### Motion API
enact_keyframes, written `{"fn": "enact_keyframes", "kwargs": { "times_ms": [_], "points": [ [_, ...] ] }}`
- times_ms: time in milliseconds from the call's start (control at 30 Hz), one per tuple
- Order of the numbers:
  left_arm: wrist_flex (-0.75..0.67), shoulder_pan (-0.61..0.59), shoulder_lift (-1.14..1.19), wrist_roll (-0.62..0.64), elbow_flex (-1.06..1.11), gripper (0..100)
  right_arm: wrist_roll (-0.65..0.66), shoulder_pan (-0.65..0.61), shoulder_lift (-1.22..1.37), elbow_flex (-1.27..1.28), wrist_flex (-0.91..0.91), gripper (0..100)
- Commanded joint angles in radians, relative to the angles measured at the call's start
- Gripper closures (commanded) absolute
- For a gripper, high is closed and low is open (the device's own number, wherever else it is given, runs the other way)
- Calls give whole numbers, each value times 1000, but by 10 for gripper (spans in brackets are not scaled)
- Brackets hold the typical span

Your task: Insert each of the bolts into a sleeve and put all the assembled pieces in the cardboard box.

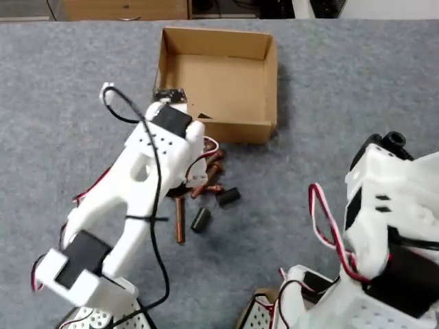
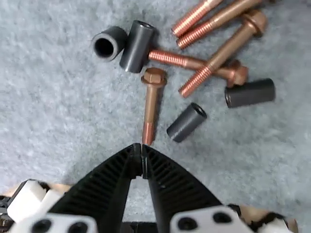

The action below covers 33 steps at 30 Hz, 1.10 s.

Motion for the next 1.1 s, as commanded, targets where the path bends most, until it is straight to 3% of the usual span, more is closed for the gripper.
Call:
{"fn": "enact_keyframes", "kwargs": {
  "times_ms": [0,233,567,1067],
  "points": [
    [-86,12,38,2,14,943,12,50,-8,38,-84,997],
    [-269,5,64,-29,135,916,14,54,-7,147,-166,997],
    [-310,-60,64,-83,245,926,12,48,-5,239,-252,997],
    [-520,-43,65,-84,410,926,14,48,-4,239,-252,997]
  ]
}}
